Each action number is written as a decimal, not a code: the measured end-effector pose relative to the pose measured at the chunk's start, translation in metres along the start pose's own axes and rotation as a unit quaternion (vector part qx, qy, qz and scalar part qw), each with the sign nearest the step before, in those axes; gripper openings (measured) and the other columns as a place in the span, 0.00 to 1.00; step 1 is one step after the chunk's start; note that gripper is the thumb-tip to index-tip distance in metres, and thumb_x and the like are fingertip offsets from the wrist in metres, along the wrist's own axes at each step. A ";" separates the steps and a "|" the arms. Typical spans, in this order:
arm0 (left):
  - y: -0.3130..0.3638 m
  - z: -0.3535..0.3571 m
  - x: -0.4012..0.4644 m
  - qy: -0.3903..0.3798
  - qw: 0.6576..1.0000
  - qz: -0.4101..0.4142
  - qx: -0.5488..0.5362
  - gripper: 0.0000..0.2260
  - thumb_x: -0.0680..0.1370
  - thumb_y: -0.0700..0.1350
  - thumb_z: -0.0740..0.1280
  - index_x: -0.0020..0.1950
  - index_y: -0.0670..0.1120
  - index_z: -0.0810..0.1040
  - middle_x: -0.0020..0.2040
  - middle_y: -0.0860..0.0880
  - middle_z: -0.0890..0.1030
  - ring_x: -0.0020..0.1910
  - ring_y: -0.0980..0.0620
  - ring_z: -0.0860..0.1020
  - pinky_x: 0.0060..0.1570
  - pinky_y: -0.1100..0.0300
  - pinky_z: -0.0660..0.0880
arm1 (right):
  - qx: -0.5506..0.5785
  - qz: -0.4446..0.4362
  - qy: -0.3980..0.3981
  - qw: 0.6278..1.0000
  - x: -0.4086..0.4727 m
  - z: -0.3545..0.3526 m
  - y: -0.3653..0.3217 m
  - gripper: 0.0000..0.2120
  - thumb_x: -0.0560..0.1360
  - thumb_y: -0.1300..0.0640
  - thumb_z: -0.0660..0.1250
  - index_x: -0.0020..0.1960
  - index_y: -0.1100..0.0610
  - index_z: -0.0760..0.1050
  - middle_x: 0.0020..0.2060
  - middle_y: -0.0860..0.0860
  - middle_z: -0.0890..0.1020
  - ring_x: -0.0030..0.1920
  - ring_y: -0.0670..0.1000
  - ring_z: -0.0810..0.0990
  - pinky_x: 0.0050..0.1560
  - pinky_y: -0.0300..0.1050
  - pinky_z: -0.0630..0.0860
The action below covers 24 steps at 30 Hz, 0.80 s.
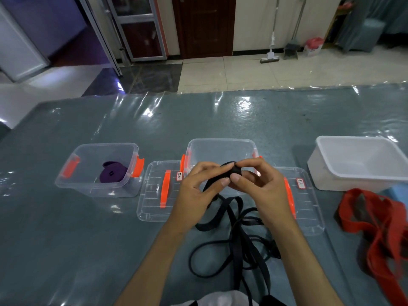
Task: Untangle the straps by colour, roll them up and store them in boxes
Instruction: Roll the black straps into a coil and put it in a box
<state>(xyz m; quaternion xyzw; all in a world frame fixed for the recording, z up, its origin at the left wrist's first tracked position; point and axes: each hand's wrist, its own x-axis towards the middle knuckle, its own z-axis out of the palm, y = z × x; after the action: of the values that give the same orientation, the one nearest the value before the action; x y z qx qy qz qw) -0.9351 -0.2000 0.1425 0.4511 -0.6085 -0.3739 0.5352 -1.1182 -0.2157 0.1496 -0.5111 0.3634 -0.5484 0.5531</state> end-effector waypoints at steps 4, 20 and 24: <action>0.016 0.003 -0.003 0.034 0.996 -0.001 -0.085 0.16 0.78 0.43 0.76 0.62 0.60 0.83 0.60 0.51 0.86 0.63 0.48 0.84 0.64 0.59 0.78 | 0.039 0.011 0.018 0.999 -0.007 0.005 0.001 0.11 0.72 0.56 0.81 0.50 0.55 0.80 0.57 0.58 0.85 0.55 0.64 0.88 0.57 0.61 0.85; 0.029 0.009 -0.025 0.061 0.996 0.059 -0.014 0.13 0.80 0.47 0.74 0.63 0.59 0.86 0.60 0.55 0.85 0.62 0.50 0.83 0.62 0.63 0.78 | 0.028 0.012 0.033 0.999 -0.045 0.022 -0.019 0.09 0.78 0.55 0.76 0.54 0.56 0.81 0.57 0.53 0.88 0.53 0.56 0.89 0.47 0.47 0.86; 0.034 0.016 -0.032 0.101 0.993 0.036 -0.047 0.11 0.78 0.51 0.77 0.58 0.63 0.83 0.57 0.55 0.87 0.60 0.51 0.85 0.60 0.61 0.81 | -0.038 -0.016 0.062 0.997 -0.044 0.015 -0.028 0.08 0.76 0.57 0.77 0.51 0.56 0.80 0.55 0.51 0.88 0.40 0.53 0.87 0.39 0.40 0.81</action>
<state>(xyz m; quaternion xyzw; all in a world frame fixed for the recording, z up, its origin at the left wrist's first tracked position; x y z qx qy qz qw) -0.9552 -0.1590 0.1621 0.4388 -0.5491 -0.3344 0.6278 -1.1158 -0.1668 0.1729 -0.5025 0.4097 -0.5739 0.5003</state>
